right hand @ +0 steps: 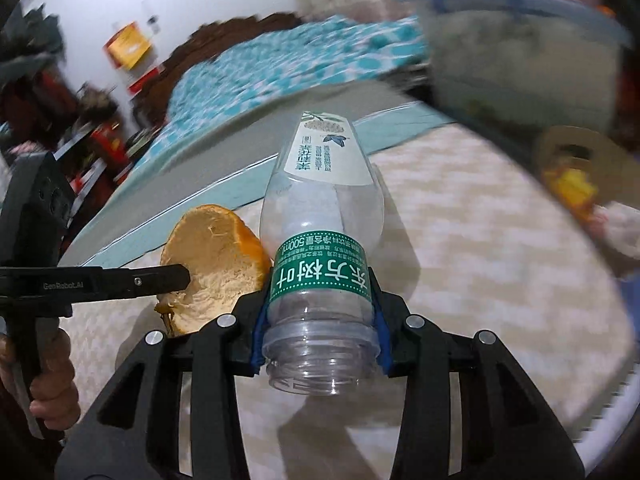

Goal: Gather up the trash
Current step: 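Lower the orange peel and water bottle into the wastebasket and open both grippers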

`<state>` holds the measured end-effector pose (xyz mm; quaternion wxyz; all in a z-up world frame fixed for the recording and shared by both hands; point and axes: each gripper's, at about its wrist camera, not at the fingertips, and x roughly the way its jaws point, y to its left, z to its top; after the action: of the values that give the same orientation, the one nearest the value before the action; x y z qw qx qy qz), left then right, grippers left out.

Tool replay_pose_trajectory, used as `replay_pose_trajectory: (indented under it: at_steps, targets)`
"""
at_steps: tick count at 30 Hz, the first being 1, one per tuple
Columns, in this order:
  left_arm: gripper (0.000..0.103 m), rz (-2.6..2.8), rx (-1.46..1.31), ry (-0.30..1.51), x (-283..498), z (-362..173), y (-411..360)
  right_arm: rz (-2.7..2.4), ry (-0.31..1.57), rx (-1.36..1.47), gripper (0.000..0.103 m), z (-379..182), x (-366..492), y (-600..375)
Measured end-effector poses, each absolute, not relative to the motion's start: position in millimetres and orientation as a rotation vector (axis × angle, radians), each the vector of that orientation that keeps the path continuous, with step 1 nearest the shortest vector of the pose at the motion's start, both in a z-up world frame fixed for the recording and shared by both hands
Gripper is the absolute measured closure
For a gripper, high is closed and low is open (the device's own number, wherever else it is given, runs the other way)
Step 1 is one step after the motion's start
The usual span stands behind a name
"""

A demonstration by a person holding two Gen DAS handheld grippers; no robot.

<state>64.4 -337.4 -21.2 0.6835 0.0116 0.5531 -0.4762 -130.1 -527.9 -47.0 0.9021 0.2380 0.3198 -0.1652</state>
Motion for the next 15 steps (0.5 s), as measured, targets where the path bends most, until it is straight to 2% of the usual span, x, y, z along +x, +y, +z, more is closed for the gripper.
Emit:
replay_pose_trajectory:
  at_steps: [15]
  targets:
    - [0.097, -1.3, 0.282, 1.208, -17.9, -2.5, -564.1, -0.727, 0.499, 0.686, 0.06, -55.6, -247.6, -673.2]
